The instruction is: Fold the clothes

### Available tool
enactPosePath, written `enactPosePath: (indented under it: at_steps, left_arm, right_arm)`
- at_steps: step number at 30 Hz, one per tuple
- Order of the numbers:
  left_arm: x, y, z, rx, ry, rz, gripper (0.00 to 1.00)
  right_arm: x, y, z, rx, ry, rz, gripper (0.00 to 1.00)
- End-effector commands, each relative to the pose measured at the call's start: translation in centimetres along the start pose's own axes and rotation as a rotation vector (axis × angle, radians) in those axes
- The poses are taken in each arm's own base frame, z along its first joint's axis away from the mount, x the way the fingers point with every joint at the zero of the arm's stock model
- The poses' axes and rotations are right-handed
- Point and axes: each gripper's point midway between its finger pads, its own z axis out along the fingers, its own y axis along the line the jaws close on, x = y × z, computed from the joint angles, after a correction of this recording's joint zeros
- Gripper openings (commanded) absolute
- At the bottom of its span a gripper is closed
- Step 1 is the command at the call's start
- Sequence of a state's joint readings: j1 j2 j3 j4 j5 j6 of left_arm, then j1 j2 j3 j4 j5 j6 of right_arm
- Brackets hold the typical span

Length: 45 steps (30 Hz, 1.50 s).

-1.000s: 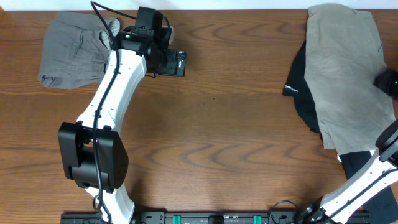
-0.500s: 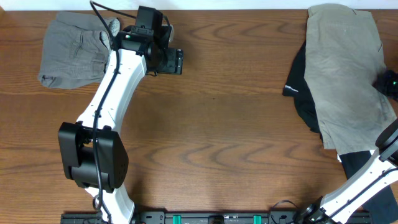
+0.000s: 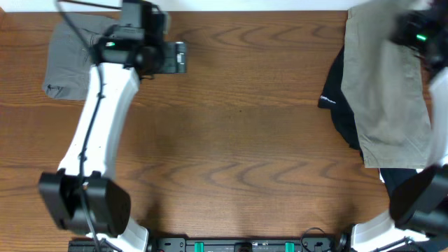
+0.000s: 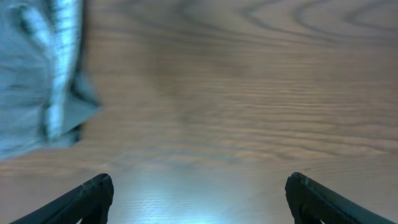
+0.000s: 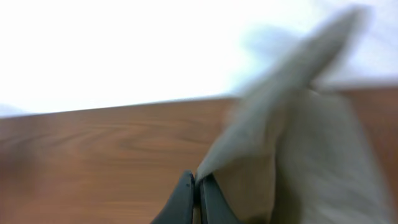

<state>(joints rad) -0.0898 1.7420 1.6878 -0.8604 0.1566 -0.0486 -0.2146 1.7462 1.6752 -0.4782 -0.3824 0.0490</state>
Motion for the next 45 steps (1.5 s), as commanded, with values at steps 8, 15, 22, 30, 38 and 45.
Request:
enactPosePath:
  at_steps: [8, 15, 22, 30, 38, 45]
  left_arm:
    - [1.6, 10.0, -4.6, -0.145, 0.02, -0.209, 0.91]
    - [2.4, 14.4, -5.7, -0.2, 0.021, -0.304, 0.92]
    - [2.4, 14.8, -5.8, -0.205, 0.014, -0.304, 0.91]
    - [1.9, 14.9, -5.9, -0.207, -0.005, -0.3, 0.91]
    - [2.1, 16.0, -6.2, -0.223, -0.004, -0.3, 0.92]
    - [2.2, 16.0, -6.2, -0.222, -0.004, -0.301, 0.92]
  right_arm:
    - [7.8, 23.6, 5.6, -0.368, 0.152, -0.163, 0.01]
    - [16.4, 34.4, 9.1, -0.542, 0.241, -0.241, 0.01]
    - [25.4, 41.0, 9.2, -0.699, 0.388, -0.296, 0.01]
    - [28.8, 47.3, 3.8, -0.929, 0.474, -0.338, 0.01]
    - [30.2, 48.6, 2.0, -0.908, 0.522, -0.393, 0.31]
    - [21.8, 41.8, 4.0, -0.569, 0.482, -0.383, 0.94]
